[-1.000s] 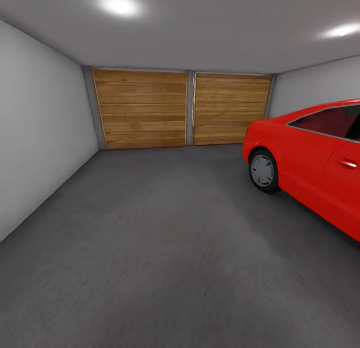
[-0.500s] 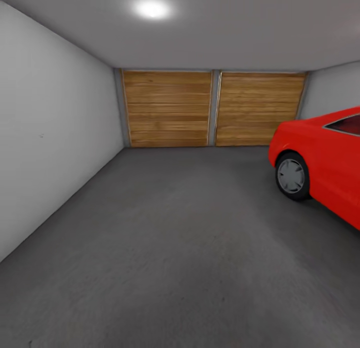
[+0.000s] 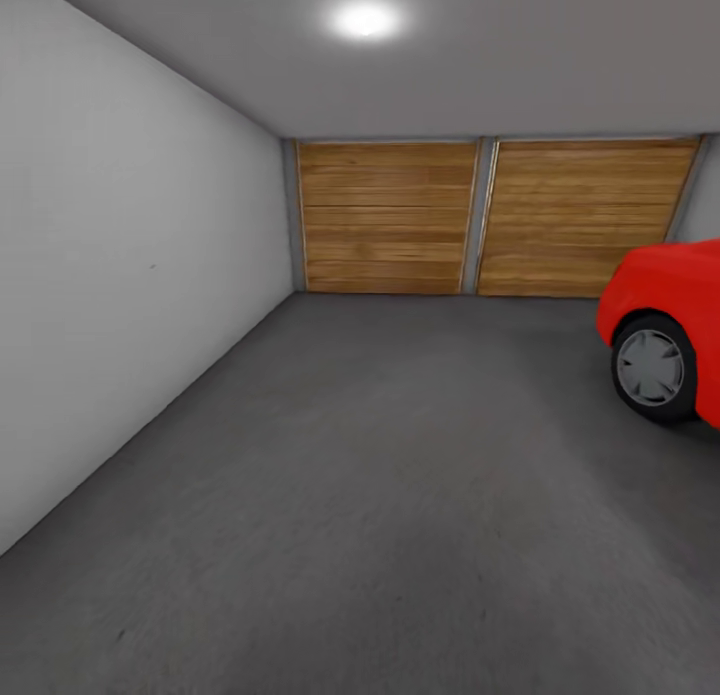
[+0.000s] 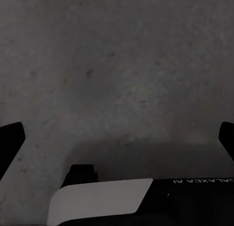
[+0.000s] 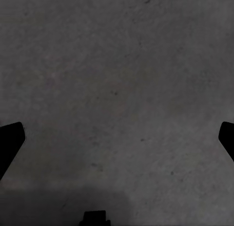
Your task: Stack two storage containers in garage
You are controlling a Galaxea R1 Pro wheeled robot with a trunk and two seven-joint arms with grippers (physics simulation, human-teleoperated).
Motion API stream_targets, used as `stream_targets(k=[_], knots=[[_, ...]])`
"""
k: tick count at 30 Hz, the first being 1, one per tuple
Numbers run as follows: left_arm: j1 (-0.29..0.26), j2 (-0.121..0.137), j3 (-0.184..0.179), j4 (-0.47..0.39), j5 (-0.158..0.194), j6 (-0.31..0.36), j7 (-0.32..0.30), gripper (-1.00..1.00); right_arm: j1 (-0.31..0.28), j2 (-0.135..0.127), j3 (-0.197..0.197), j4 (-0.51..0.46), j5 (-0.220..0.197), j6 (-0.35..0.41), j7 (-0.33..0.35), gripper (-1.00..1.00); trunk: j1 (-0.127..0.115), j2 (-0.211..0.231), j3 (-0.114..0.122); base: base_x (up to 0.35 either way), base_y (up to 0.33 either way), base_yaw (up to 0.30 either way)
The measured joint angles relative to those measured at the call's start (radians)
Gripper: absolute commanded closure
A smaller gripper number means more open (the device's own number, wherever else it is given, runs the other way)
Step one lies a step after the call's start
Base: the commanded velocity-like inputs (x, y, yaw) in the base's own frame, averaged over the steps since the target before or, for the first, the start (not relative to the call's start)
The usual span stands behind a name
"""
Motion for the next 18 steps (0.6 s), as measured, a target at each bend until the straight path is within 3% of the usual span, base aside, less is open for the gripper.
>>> stream_targets(k=[12,18], knots=[[0.000,0.000,0.000,0.000,0.000,0.000,0.000,-1.00,0.000,0.000,-0.001,0.000,0.000,-0.001,0.000,-1.00,0.000,0.000,0.000,0.000,0.000,0.299],[0.000,0.000,0.000,0.000,0.000,0.000,0.000,-1.00,0.000,0.000,-0.001,0.000,0.001,-0.002,-0.032,-1.00,0.000,0.000,0.000,0.000,0.000,0.299]])
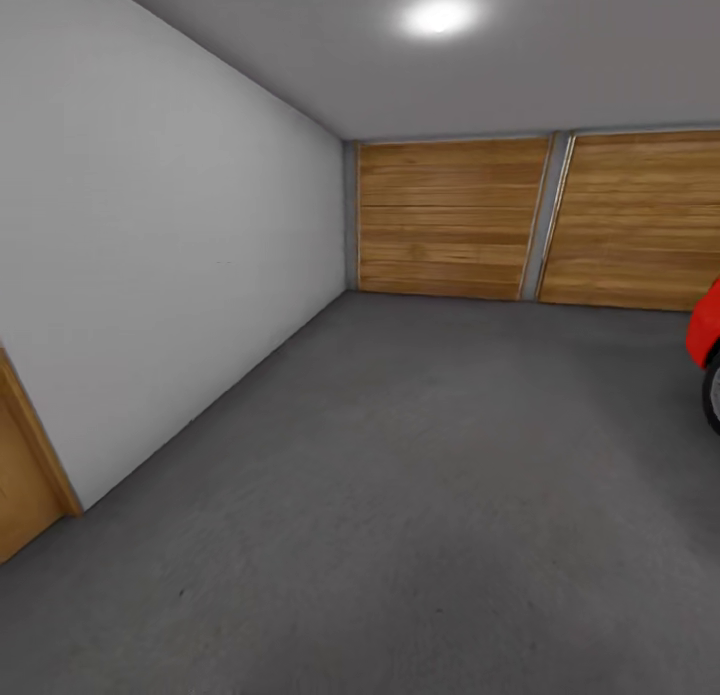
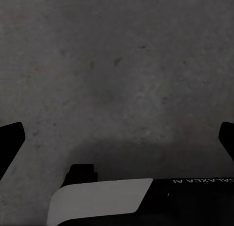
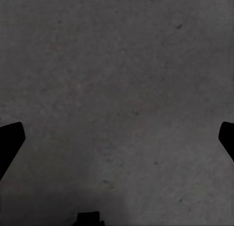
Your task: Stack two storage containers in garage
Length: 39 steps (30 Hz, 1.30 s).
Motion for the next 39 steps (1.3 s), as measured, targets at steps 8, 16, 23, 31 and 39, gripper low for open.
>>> stream_targets(k=[8,16,23,31,39], knots=[[0.000,0.000,0.000,0.000,0.000,0.000,0.000,-1.00,0.000,0.001,0.001,0.000,0.000,0.000,0.000,-1.00,0.000,0.000,0.000,0.000,0.000,0.299],[0.000,0.000,0.000,0.000,0.000,0.001,0.000,-1.00,0.000,0.001,0.001,0.000,0.000,0.000,0.000,-1.00,0.000,0.000,0.000,0.000,0.000,0.299],[0.000,0.000,0.000,0.000,0.002,0.001,0.000,-1.00,0.000,0.001,0.001,0.000,0.000,0.000,0.000,-1.00,0.000,0.000,0.000,0.047,0.000,0.299],[0.000,0.012,0.003,0.000,0.005,0.000,-0.003,-1.00,0.000,0.002,0.001,0.000,0.000,0.000,0.000,-1.00,-0.001,0.000,0.000,0.298,0.000,0.299],[0.000,0.012,0.003,0.000,0.005,0.000,0.000,-1.00,0.000,0.002,0.001,0.002,0.000,0.000,0.000,-1.00,-0.001,0.000,0.000,0.325,0.000,0.299]])
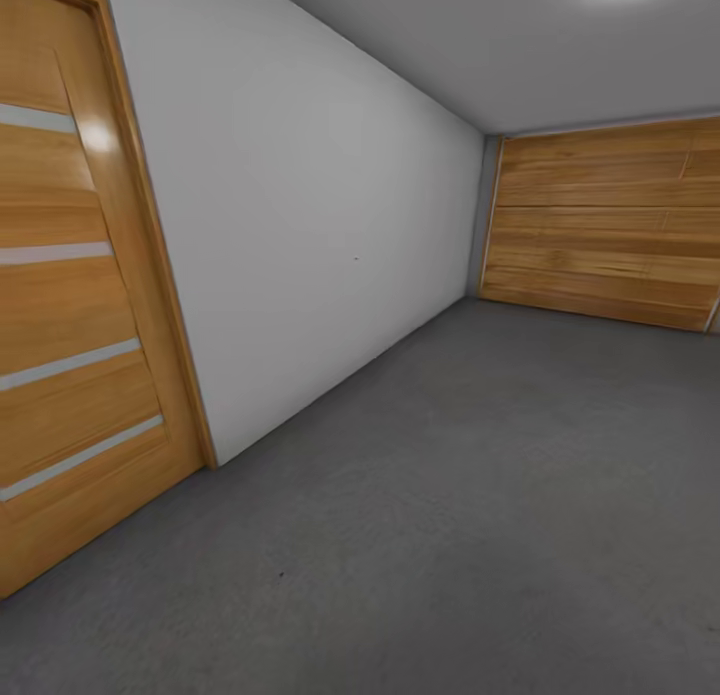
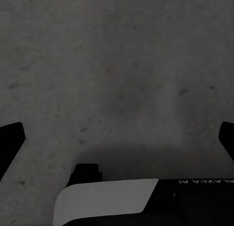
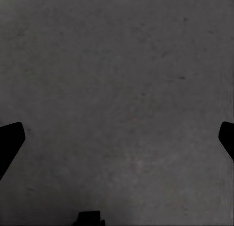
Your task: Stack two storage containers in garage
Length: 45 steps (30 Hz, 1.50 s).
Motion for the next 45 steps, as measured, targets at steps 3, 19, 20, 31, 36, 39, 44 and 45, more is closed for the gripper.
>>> stream_targets(k=[3,19,20,31,36,39,44,45], knots=[[0.000,0.000,0.000,0.000,0.000,0.000,0.000,-1.00,0.000,0.000,0.000,0.001,0.000,0.000,0.000,-1.00,0.000,0.000,0.000,0.325,0.000,0.299],[0.000,0.000,0.000,0.000,-0.003,0.000,0.001,-1.00,0.000,0.000,0.000,0.001,0.000,0.000,0.000,-1.00,0.000,0.000,0.000,0.325,-0.043,0.299],[-0.001,0.000,0.000,0.000,-0.003,0.000,0.002,-1.00,0.000,0.000,0.000,0.001,0.000,0.000,0.000,-1.00,0.000,0.000,0.000,0.325,-0.080,0.299],[0.000,0.000,0.000,0.000,-0.003,0.000,0.002,-1.00,0.000,0.000,0.000,0.001,0.000,0.000,0.000,-1.00,0.000,0.000,0.000,0.325,-0.084,0.299],[-0.001,0.000,0.000,0.000,-0.003,0.001,0.002,-1.00,0.000,0.000,0.000,0.001,0.000,0.000,0.000,-1.00,0.000,0.000,0.000,0.325,-0.092,0.299],[0.000,0.000,0.000,0.000,-0.003,0.001,0.002,-1.00,0.000,0.000,0.000,0.001,0.000,0.000,0.000,-1.00,0.000,0.000,0.000,0.325,-0.092,0.299],[0.000,0.000,0.000,0.000,-0.003,0.001,0.002,-1.00,0.000,0.000,0.000,0.001,0.000,0.000,0.000,-1.00,0.000,0.000,0.000,0.325,-0.093,0.299],[0.000,0.000,0.000,0.000,-0.003,0.002,0.002,-1.00,0.000,0.000,0.000,0.001,0.000,0.000,0.000,-1.00,0.000,0.000,0.000,0.325,-0.094,0.299]])
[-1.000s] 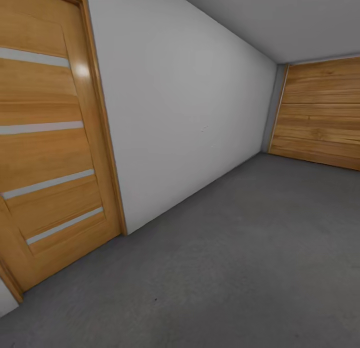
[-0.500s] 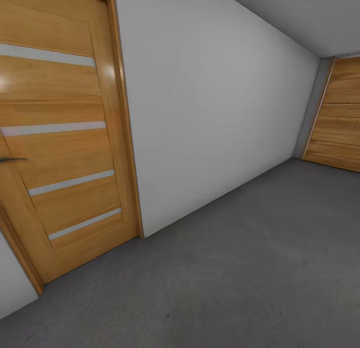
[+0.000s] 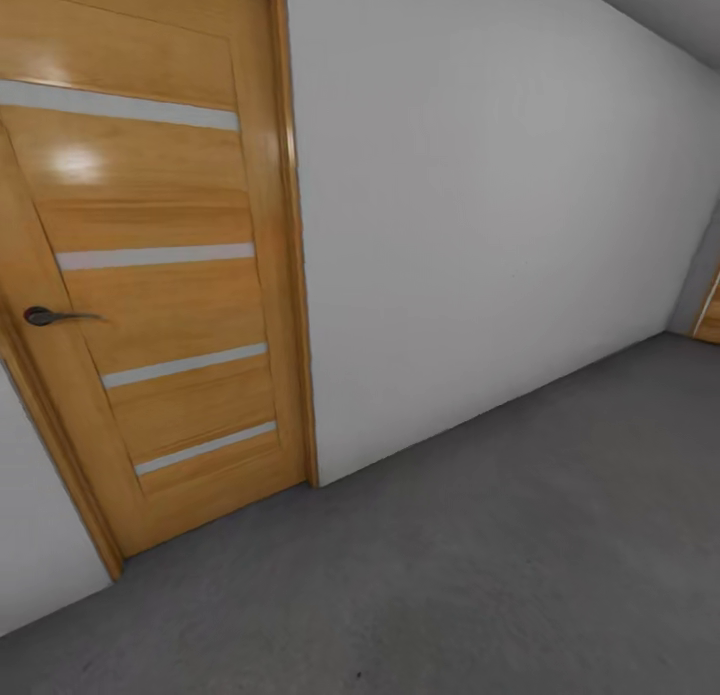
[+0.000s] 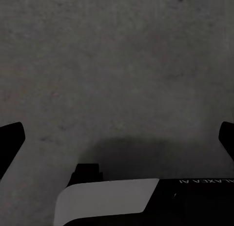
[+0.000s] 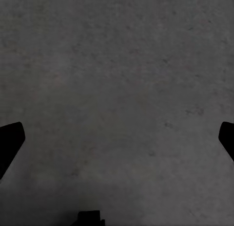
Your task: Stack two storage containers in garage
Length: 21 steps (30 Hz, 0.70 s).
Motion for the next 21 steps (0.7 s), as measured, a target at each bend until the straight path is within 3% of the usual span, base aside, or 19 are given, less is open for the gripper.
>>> stream_targets(k=[21], knots=[[0.000,0.000,0.000,0.000,0.000,0.000,0.000,-1.00,0.000,0.000,0.000,0.000,0.000,0.000,0.000,-1.00,0.000,0.000,0.000,0.325,-0.135,0.299]])
